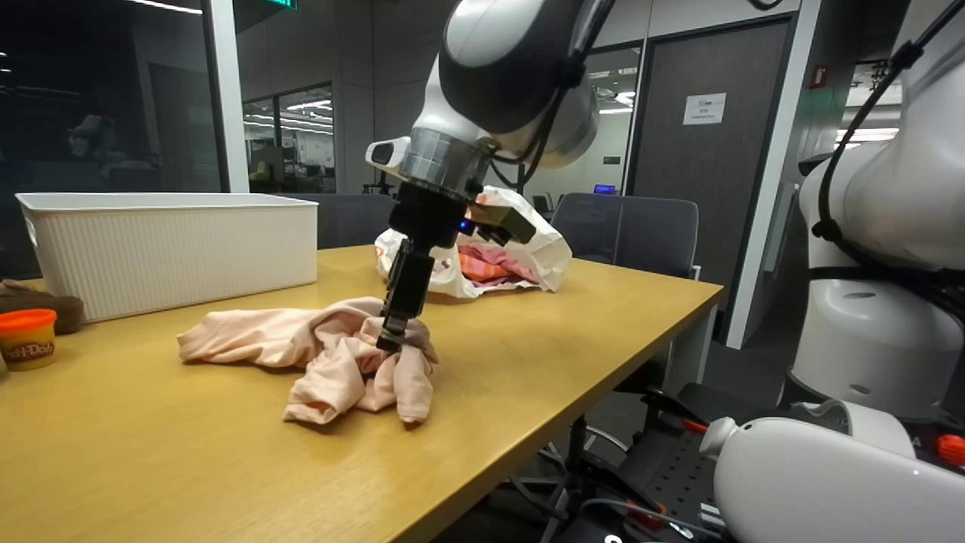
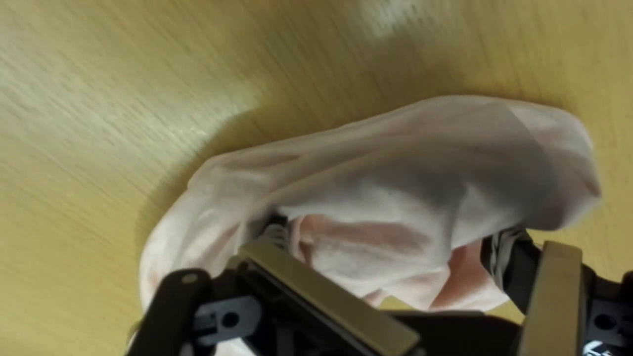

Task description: Put the t-shirts in the plastic bag.

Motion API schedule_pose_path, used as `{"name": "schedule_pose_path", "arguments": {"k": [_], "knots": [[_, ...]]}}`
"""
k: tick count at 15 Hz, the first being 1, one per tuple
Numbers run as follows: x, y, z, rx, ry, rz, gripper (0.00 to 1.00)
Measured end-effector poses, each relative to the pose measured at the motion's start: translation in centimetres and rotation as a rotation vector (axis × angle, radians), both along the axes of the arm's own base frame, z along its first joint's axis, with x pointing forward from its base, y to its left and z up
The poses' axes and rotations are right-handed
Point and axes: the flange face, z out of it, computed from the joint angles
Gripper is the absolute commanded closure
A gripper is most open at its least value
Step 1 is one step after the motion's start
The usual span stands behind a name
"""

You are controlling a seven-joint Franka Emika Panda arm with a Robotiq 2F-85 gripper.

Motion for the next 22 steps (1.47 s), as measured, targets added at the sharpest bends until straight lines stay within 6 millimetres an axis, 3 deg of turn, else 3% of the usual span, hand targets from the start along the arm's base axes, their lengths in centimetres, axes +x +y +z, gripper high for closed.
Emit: {"name": "schedule_pose_path", "arguments": {"k": [2,3,4,6,13,15,18,22], "knots": [[0.4,0.2,-1.7,-0.028,-0.039,0.010,0.00],[0.7,0.0,-2.4,-0.044,-0.054,0.019,0.25],[1.0,-0.3,-3.1,-0.061,-0.070,0.028,0.26],[1.7,-1.2,-3.9,-0.089,-0.097,0.038,0.42],[3.3,-3.1,-3.2,-0.112,-0.139,0.002,0.95],[3.7,-3.8,-2.6,-0.105,-0.147,-0.030,1.00],[4.3,-5.3,-1.0,-0.090,-0.166,-0.097,0.96],[4.0,-7.8,3.4,-0.028,-0.211,-0.219,0.96]]}}
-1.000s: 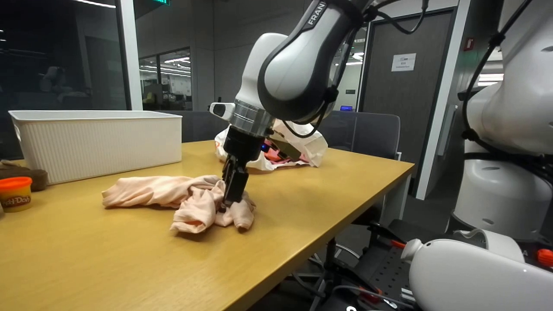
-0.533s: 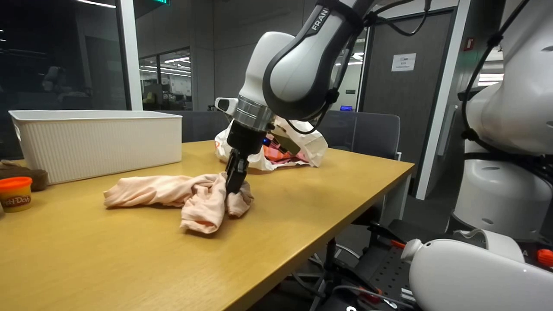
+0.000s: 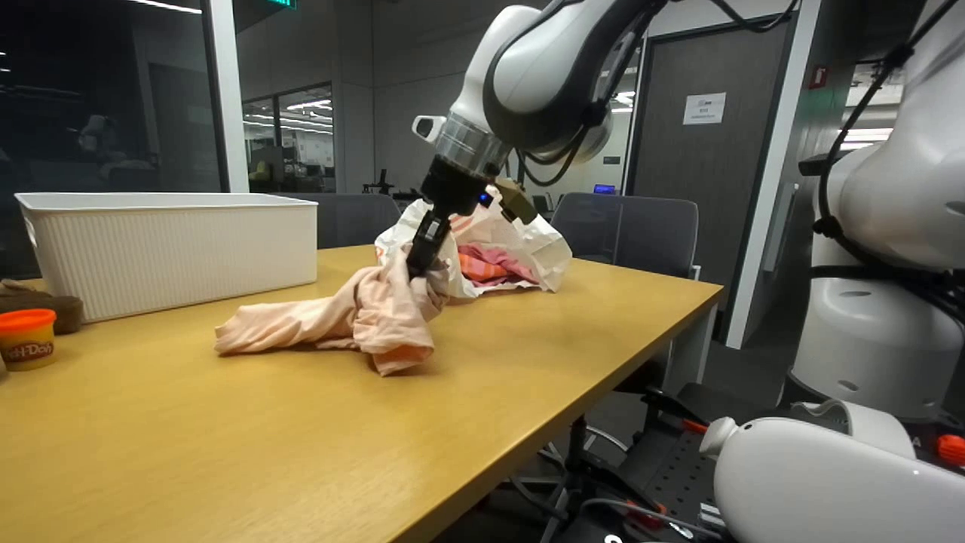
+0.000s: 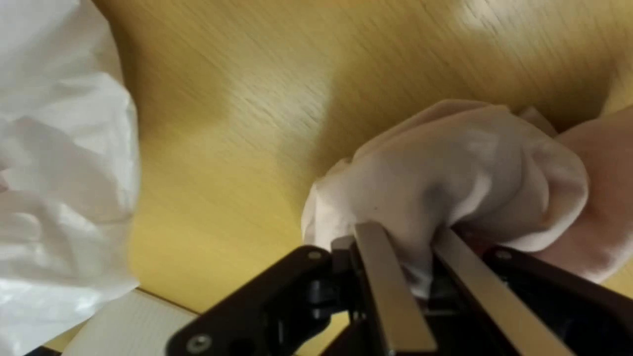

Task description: Put the t-shirts in the plastic bag.

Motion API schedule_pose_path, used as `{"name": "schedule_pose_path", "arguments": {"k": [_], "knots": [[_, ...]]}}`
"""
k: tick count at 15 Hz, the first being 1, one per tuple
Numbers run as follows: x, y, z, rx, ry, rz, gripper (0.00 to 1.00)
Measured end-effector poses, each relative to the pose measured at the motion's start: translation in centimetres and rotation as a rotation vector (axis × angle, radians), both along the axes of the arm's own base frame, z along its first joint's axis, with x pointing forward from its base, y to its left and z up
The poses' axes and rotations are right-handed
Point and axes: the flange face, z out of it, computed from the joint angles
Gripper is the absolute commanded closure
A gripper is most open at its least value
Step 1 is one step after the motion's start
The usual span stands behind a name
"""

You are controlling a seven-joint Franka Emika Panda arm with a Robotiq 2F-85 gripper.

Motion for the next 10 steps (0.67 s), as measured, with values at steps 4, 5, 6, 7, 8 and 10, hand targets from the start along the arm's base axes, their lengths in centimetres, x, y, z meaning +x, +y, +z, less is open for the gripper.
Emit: {"name": "schedule_pose_path", "arguments": {"k": [4,5,6,7,8,10], "knots": [[-2.3,-2.7,4.4,0.024,0.047,-0.081,0.96],[-3.1,-3.4,5.2,0.008,0.078,-0.096,0.96],[-4.0,-4.2,6.0,-0.017,0.104,-0.117,0.96],[-4.7,-5.0,6.7,-0.045,0.124,-0.145,0.96],[-5.4,-5.8,7.5,-0.075,0.135,-0.178,0.96],[-6.1,-7.2,9.5,-0.116,0.103,-0.248,0.96]]}}
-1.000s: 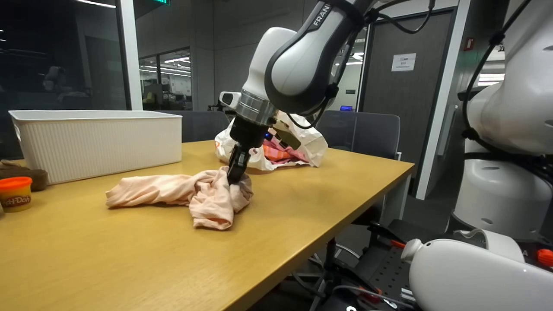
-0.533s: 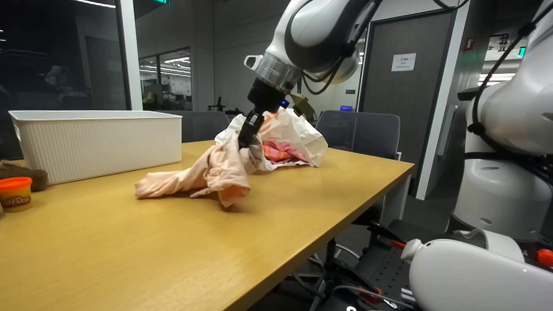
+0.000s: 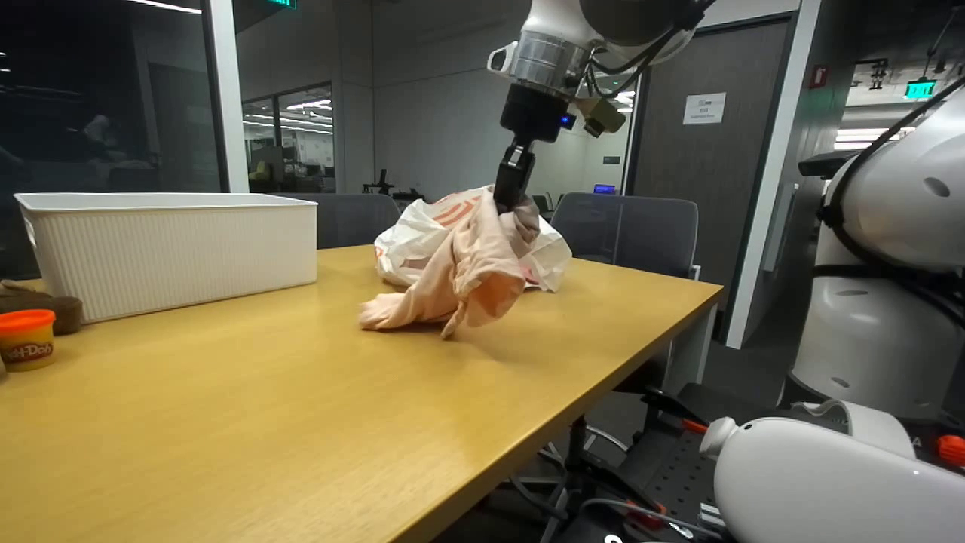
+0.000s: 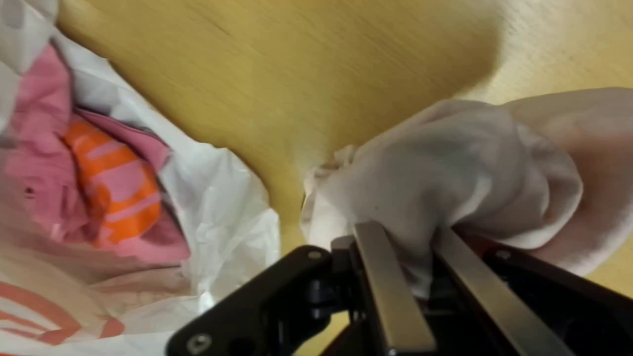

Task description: Put the t-shirts in the plastic bag.

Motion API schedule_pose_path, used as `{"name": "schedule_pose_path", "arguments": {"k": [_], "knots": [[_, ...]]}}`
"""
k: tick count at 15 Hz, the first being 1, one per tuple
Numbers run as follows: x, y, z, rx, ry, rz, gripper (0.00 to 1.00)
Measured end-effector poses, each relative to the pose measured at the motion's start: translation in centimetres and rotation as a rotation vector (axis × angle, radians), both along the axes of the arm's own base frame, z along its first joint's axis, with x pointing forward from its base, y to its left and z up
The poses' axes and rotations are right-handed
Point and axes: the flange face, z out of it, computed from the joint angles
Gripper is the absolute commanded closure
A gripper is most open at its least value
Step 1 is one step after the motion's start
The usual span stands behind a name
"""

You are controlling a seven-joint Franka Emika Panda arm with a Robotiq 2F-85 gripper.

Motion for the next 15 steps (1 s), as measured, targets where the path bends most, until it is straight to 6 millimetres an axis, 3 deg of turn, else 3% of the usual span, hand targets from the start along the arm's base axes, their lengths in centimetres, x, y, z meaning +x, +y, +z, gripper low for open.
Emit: {"name": "schedule_pose_path", "arguments": {"k": [7,15], "knots": [[-0.5,-2.1,5.2,-0.070,-0.243,-0.180,0.96],[-0.4,-3.1,8.3,-0.157,-0.511,-0.339,0.96]]}}
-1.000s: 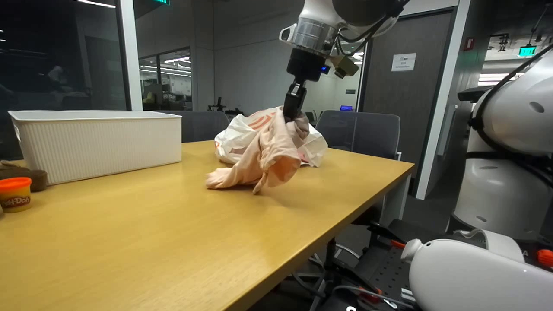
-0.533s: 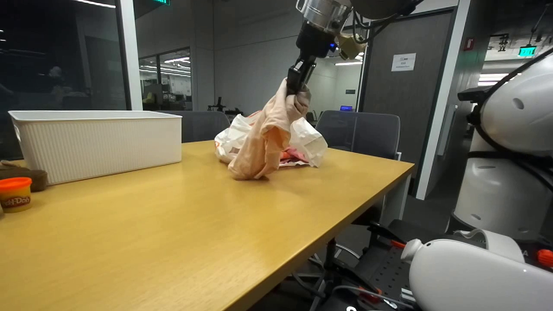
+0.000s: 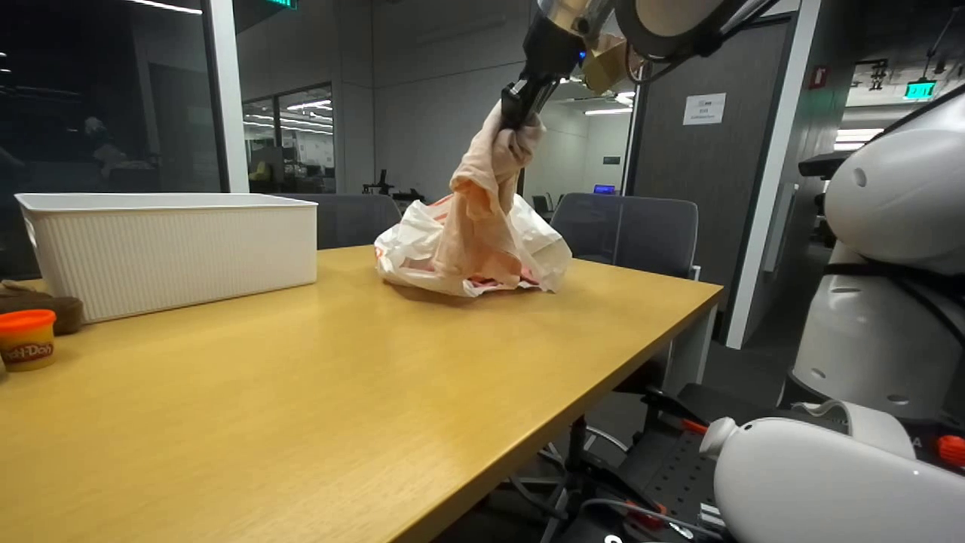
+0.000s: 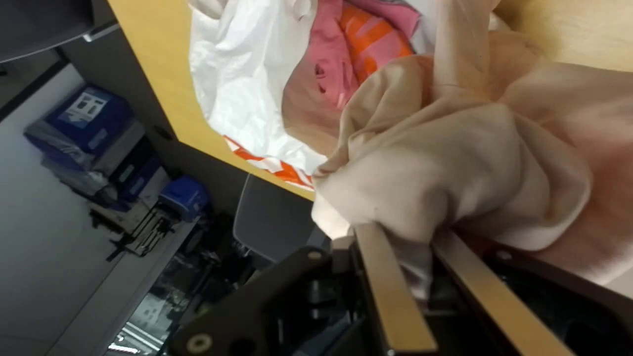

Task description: Put the t-shirts in the plastic bag.

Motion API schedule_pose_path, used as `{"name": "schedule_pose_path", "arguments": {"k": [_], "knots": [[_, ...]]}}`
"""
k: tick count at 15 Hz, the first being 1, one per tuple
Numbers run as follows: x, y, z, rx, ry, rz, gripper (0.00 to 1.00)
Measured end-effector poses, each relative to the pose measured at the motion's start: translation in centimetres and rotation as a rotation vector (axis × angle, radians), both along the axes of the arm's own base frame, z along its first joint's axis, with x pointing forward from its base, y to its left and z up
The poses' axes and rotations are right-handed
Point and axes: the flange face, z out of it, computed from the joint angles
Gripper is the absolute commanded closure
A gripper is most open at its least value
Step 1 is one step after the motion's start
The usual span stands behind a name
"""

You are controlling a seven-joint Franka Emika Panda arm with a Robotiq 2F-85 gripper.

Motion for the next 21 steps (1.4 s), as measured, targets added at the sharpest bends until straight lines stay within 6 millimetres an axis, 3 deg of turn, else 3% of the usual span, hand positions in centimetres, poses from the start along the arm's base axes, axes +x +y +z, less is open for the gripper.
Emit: {"name": "schedule_pose_path", "arguments": {"k": [8,15,21], "knots": [[3.1,-2.3,-3.7,-0.199,-0.109,-0.099,0.96],[6.4,-4.7,-12.6,-0.296,-0.058,-0.064,0.96],[9.2,-6.5,-17.6,-0.318,0.017,-0.024,0.96]]}}
